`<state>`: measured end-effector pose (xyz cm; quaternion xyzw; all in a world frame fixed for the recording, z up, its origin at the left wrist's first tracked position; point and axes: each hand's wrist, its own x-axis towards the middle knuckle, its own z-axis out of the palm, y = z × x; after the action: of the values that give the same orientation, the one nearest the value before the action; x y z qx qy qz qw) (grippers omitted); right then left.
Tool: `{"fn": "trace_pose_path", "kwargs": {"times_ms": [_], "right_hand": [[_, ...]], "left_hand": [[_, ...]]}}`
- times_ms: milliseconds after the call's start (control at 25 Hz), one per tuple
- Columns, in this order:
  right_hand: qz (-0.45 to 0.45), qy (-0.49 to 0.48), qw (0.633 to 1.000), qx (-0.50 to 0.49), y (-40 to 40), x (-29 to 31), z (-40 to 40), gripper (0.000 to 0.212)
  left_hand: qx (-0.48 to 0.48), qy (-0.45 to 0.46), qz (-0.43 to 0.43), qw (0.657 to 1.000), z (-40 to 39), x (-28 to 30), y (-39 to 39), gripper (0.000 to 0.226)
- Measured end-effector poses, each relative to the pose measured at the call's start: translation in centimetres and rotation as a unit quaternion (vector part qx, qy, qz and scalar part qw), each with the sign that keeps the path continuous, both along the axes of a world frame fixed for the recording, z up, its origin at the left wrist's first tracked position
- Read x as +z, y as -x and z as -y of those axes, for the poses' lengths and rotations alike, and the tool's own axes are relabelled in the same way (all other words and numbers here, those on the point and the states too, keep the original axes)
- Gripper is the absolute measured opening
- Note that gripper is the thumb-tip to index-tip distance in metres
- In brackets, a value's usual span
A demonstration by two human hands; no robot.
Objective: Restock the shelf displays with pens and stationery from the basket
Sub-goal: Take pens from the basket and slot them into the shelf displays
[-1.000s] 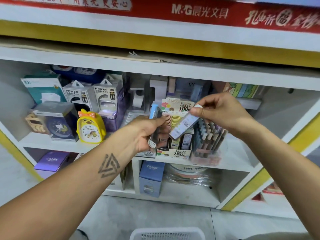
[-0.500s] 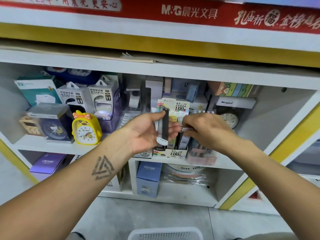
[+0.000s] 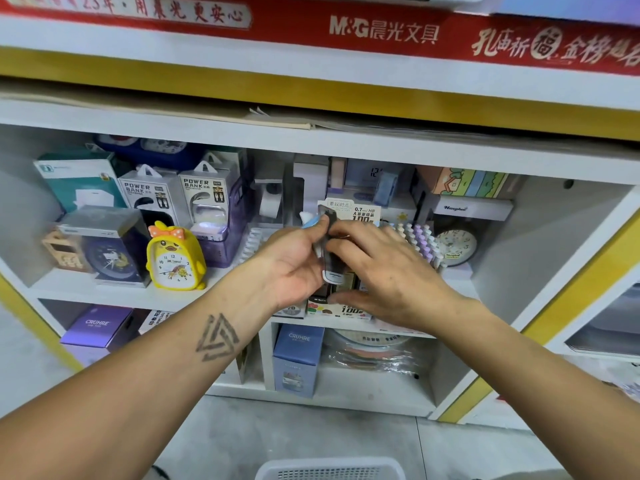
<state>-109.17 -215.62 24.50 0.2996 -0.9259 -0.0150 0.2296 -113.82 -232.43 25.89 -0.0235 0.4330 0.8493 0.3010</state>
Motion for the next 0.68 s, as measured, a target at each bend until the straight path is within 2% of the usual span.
{"fn": "trace_pose_path", "kwargs": {"times_ms": [160,280,360,400,480,680], "right_hand": [[-0.098,0.056,0.994,0.014,-0.1,0.4,0.1,0.032],[-0.094,0.259,0.961,-0.019,0.0,2.2,-1.1,0.019],[-0.030,0.360,0.931,-0.056,-0.1,3.2,-2.3,0.013],[0.005,0.359,0.930,-0.077,-0.2,3.3,-2.8,0.012],[0.048,0.279,0.953,-0.109,-0.3,2.7,-3.5,0.014],[0.066,0.116,0.986,-0.104,-0.2,0.6,-3.6,0.012]], "left_hand": [[-0.001,-0.009,0.014,1.000,0.2,0.2,0.6,0.040],[-0.008,0.090,0.010,0.996,0.7,-0.1,0.9,0.035],[-0.011,0.160,-0.009,0.987,1.0,-0.5,1.0,0.026],[-0.015,0.176,-0.015,0.984,1.1,-0.6,0.9,0.024],[-0.029,0.180,-0.028,0.983,1.2,-0.7,0.9,0.025],[-0.089,0.122,-0.038,0.988,0.8,-0.2,0.4,0.026]]}}
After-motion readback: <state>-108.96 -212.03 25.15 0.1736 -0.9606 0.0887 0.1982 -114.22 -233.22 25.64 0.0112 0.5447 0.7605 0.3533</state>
